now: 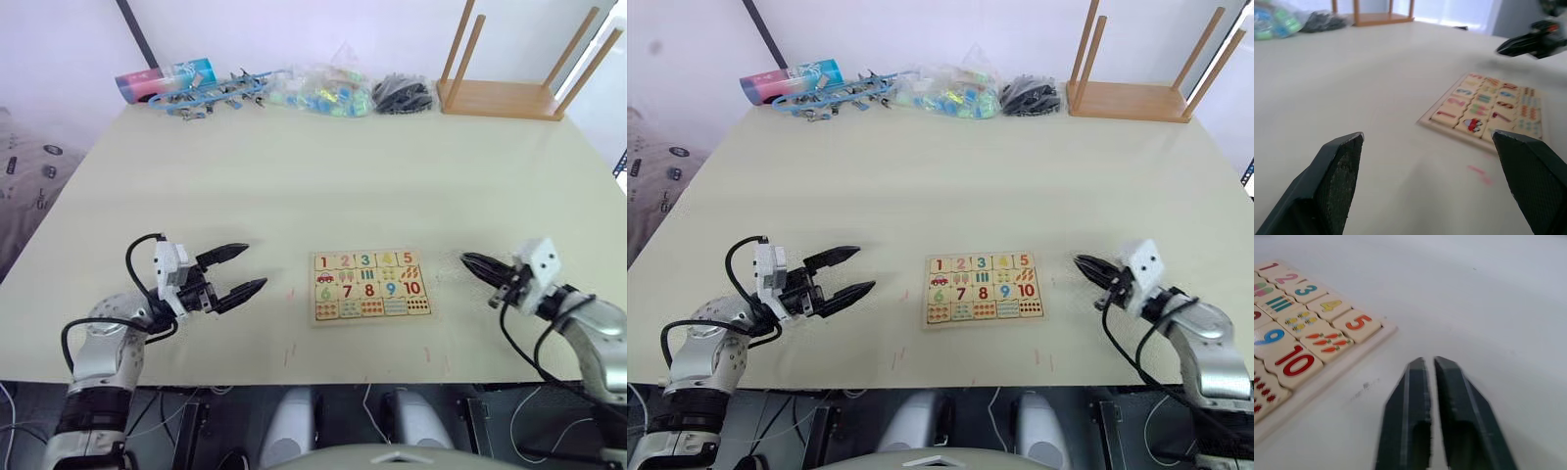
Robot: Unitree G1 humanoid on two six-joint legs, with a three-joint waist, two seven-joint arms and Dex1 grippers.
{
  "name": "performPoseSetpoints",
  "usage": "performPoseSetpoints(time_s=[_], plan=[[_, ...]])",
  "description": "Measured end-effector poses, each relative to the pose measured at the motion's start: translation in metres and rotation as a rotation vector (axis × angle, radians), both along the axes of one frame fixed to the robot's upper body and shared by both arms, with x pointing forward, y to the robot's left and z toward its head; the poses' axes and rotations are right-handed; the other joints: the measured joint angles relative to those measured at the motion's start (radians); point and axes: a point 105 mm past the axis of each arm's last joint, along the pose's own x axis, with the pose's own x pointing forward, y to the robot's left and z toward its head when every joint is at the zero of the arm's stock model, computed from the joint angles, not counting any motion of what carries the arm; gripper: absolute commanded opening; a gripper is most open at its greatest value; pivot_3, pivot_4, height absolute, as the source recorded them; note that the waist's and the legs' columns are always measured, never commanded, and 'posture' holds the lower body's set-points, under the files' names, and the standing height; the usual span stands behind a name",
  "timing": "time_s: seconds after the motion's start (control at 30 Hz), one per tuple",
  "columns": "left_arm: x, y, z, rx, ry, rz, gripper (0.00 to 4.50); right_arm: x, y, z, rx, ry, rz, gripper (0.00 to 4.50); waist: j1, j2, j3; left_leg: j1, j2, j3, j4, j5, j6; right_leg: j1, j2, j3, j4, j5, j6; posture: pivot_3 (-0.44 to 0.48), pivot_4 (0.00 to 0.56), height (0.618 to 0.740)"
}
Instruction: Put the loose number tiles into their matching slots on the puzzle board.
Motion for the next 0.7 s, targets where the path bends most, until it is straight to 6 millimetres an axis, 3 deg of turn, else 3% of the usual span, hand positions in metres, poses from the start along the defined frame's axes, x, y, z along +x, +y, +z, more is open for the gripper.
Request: performPoseSetpoints(time_s=[0.2, 0.53, 0.7], plan=[[-0.007, 0.014, -0.013, 0.011, 0.064, 0.120, 4.50, -0.031, -0.024, -0.008, 0.050, 0.012, -0.066, 4.29, -0.003, 0.000, 0.000, 0.000, 0.000, 0.000, 0.000, 0.000, 0.000, 0.000, 0.000, 0.000, -0.001, 0.000, 0.000, 0.000, 0.150, 0.740], [-0.024, 0.037, -0.022, 0.088, 0.121, 0.246, 4.50, -0.075, -0.048, -0.027, 0.069, 0.075, -0.093, 4.40, -0.002, 0.000, 0.000, 0.001, 0.000, 0.000, -0.001, 0.000, 0.000, 0.001, -0.002, 0.000, -0.002, 0.000, 0.000, 0.000, 0.150, 0.740], [-0.024, 0.042, -0.023, 0.132, 0.115, 0.267, 4.50, -0.081, -0.052, -0.027, 0.067, 0.080, -0.109, 4.40, -0.001, 0.000, 0.000, 0.001, 0.000, 0.000, -0.001, 0.000, 0.000, 0.001, -0.008, -0.001, -0.002, 0.000, -0.001, 0.000, 0.150, 0.740]])
